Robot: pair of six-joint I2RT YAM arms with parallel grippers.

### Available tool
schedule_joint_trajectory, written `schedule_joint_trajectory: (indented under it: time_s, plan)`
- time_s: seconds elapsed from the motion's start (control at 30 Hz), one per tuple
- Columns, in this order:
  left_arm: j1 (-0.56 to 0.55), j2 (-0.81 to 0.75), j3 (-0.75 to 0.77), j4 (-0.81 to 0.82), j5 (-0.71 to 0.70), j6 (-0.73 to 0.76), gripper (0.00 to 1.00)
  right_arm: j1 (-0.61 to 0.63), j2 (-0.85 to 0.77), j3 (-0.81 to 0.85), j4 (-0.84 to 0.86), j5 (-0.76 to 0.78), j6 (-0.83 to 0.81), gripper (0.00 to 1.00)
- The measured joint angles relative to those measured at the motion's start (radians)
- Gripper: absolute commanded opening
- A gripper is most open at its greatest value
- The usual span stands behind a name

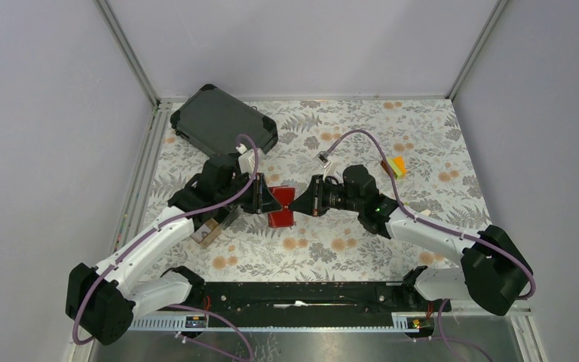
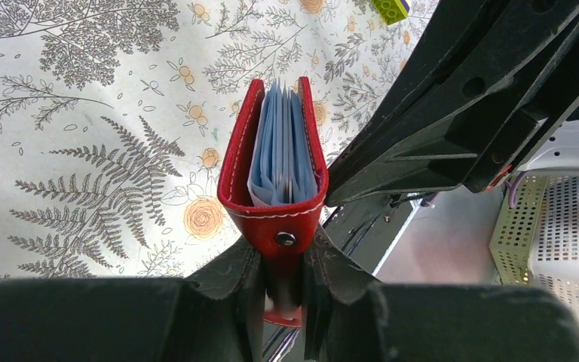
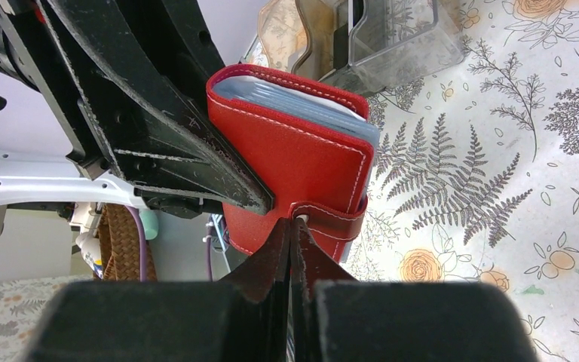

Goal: Put the credit cards into the card holder
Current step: Close the card holder at the center of the board.

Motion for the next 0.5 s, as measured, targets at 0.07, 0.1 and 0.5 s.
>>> schedule_joint_trajectory:
  time_s: [0.07,0.1,0.5]
  plan:
    - [0.002,0.0,-0.003,0.0,-0.001,0.0,0.0,0.002,0.007,0.006,-0.005,0.0,0.0,0.0]
    - [0.003,0.0,-0.005,0.0,-0.002,0.0,0.0,0.003,0.012,0.01,-0.008,0.001,0.0,0.0]
    - [0.011,0.006,-0.02,-0.016,-0.013,0.0,0.0,0.024,0.067,0.034,-0.018,0.01,0.0,0.0]
